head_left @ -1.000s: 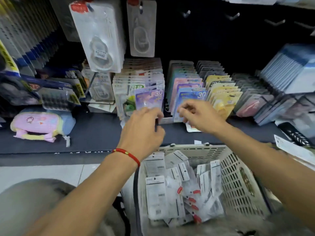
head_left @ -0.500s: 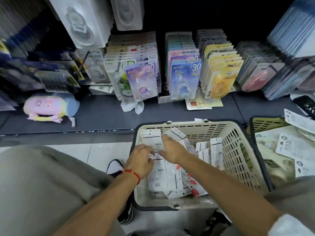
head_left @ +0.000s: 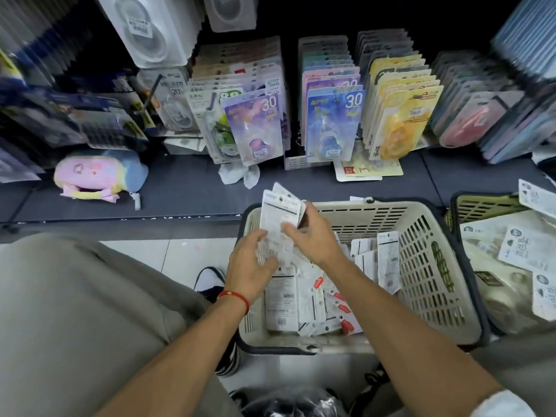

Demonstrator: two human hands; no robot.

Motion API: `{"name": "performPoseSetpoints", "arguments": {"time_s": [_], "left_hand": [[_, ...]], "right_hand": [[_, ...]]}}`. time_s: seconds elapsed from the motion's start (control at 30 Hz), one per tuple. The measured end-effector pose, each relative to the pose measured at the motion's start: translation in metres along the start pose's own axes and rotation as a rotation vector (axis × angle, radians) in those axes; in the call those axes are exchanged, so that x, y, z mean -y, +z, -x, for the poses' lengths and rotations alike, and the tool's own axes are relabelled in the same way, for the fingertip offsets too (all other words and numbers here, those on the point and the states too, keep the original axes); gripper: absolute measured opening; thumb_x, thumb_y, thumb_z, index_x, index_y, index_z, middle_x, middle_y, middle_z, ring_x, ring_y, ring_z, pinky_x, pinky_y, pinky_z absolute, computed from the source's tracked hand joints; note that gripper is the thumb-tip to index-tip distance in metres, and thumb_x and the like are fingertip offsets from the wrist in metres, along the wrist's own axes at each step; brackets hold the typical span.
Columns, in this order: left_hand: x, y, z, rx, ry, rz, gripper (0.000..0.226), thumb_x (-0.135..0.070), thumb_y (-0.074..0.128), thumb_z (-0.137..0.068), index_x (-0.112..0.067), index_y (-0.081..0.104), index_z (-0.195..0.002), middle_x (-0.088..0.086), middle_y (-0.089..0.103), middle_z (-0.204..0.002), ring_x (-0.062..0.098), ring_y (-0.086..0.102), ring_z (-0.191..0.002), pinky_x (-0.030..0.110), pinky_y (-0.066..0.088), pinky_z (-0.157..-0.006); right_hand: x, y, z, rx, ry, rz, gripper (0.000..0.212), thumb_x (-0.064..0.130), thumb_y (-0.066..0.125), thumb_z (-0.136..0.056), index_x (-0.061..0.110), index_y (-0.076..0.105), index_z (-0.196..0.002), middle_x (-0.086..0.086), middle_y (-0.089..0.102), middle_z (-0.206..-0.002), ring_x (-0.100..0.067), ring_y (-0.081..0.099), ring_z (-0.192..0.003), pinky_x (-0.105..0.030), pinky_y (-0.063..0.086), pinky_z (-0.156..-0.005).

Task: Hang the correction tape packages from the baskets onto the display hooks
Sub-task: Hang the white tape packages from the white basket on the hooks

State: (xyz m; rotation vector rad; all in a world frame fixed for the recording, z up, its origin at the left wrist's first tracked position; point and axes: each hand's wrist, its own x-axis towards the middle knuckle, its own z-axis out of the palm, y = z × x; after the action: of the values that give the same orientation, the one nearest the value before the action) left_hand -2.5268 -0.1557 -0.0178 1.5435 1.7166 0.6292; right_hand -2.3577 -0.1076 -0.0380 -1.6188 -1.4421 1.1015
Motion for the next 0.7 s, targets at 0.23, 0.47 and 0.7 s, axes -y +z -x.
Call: {"name": "performPoseSetpoints", "arguments": {"time_s": [0.23,0.47,0.7], "left_hand": [[-0.01,0.013,0.001,0.024,0.161,0.201,0.09,-0.021,0.091,-0.08,-0.027,0.04,-0.154,-0.009,0.044,-0.151,0.005,0.045,-0.137,0.015,0.038,-0.114],[0.002,0.002,-0.002,0.032,-0.125,0.531,0.06,-0.012,0.078,-0.093,-0.039,0.051,-0.139,-0.006,0.072,-0.119,0.021,0.072,-0.109,0.051,0.064,-0.086],[0.009,-0.019,-0.005,-0.05,-0.23,0.716,0.054,-0.003,0.079,-0.09,-0.046,0.058,-0.116,-0.004,0.071,-0.117,0.021,0.073,-0.105,0.043,0.067,-0.065]], "right_hand": [[0.028,-0.006,0.02,0.086,0.18,-0.326,0.061,0.041,0.082,-0.086,0.031,0.047,-0.136,-0.008,0.067,-0.115,-0.021,0.071,-0.107,-0.049,0.06,-0.097],[0.004,-0.004,0.024,0.25,0.351,-0.765,0.051,0.045,0.058,-0.104,0.001,0.066,-0.128,-0.016,0.068,-0.098,-0.026,0.072,-0.088,-0.048,0.063,-0.085],[-0.082,0.058,0.055,0.507,0.579,0.475,0.036,0.036,0.059,-0.105,0.002,0.062,-0.117,-0.015,0.07,-0.109,-0.029,0.07,-0.1,-0.042,0.059,-0.092]]}}
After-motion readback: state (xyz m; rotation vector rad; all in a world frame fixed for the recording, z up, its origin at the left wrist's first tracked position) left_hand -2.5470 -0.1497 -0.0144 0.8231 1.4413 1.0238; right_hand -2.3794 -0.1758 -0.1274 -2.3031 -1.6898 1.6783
